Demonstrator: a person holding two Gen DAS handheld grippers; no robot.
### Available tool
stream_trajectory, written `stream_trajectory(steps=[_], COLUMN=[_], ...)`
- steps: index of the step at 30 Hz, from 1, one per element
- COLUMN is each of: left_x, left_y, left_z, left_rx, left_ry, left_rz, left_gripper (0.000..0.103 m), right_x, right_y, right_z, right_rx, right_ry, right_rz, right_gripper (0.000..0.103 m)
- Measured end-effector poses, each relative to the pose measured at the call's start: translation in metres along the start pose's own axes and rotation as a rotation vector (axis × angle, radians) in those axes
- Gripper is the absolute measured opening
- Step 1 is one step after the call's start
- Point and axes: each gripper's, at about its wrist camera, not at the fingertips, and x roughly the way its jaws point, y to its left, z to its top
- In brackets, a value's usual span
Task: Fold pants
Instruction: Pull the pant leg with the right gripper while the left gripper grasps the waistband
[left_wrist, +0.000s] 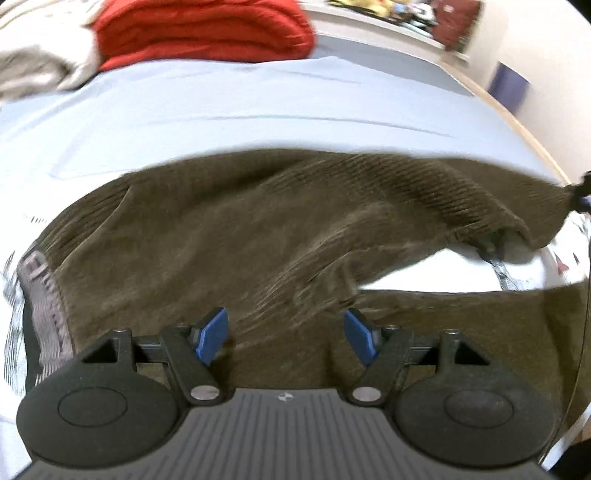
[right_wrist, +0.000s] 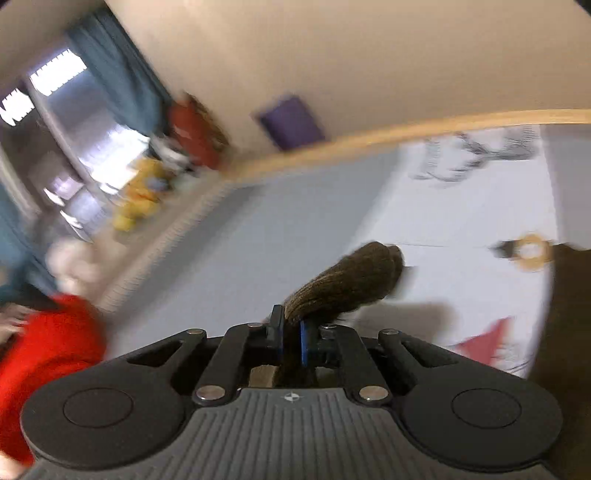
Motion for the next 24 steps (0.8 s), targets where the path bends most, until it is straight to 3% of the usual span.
stream_trajectory(steps=[2, 4, 6, 11, 15, 19, 20, 22, 24], left_x=[0.006, 0.015, 0.024, 0.047, 0.075, 0.095, 0.099, 0.104, 0.101], left_y=[-0.01, -0.018, -0.027, -0.051, -0.063, -0.062, -0.061, -0.06, -0.051], left_z=[0.008, 0.016, 0.022, 0.03, 0.034, 0.034, 0.034, 0.035, 0.039], left_rx=[0.035, 0.058, 0.081, 0.162, 0.199, 0.237, 0.238, 0.251, 0.213], left_ry=[0.002, 0.019, 0.035, 0.052, 0.068, 0.089, 0.094, 0.091, 0.08], left_rz=[-0.021, -0.058, -0.095, -0.123, -0.093, -0.055, -0.049, 0.015, 0.017], left_gripper=[0.075, 0.075, 0.075, 0.075, 0.075, 0.073, 0.068, 0.026, 0.01], right_x=[0.028, 0.044, 0.05, 0.041, 0.035, 0.026, 0.024, 0.022, 0.024], right_y=[-0.018, -0.036, -0.049, -0.084, -0.093, -0.105, -0.105, -0.1, -0.09], right_z=[0.003, 0.004, 0.006, 0.013, 0.011, -0.006, -0.012, -0.025, -0.038], right_rx=[-0.002, 0.016, 0.034, 0.153, 0.199, 0.344, 0.362, 0.374, 0.351], right_ry=[0.132, 0.204, 0.237, 0.322, 0.393, 0.457, 0.481, 0.526, 0.574], right_rz=[-0.037, -0.035, -0.05, -0.028, -0.014, -0.064, -0.071, -0.063, -0.055], right_gripper=[0.016, 0.023, 0.046, 0.048, 0.05, 0.051, 0.051, 0.051, 0.051])
